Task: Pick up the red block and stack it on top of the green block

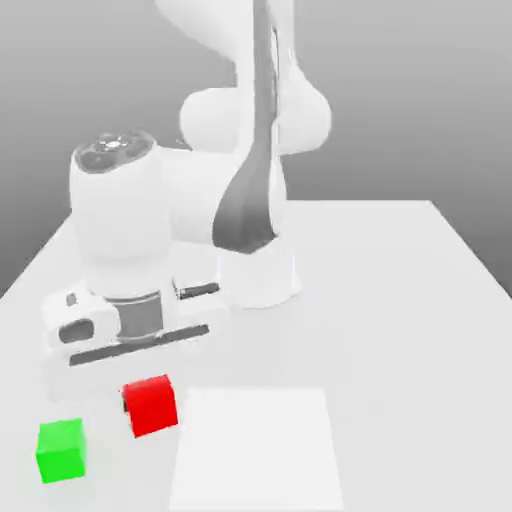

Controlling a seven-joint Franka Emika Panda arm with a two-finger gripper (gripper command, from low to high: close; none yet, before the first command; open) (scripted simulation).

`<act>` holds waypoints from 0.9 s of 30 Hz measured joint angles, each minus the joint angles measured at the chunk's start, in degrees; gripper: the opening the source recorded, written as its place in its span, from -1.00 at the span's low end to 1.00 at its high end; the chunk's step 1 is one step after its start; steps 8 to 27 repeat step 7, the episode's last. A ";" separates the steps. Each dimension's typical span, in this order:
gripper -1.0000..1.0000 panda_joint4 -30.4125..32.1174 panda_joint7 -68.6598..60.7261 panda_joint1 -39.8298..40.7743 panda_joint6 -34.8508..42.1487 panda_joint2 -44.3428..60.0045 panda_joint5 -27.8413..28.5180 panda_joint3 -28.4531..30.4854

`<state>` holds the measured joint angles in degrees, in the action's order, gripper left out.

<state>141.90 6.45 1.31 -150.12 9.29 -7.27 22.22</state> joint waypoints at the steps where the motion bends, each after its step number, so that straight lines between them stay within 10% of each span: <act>1: -1.00 -1.33 -0.20 1.88 -0.84 2.40 -2.23 0.47; 3: -1.00 -2.53 -1.90 4.62 -3.61 6.77 -6.08 -0.87; 4: 1.00 -2.81 -2.85 5.51 -4.95 8.54 -7.66 -1.69; 27: 1.00 -2.81 -2.85 5.51 -4.95 8.54 -7.66 -1.69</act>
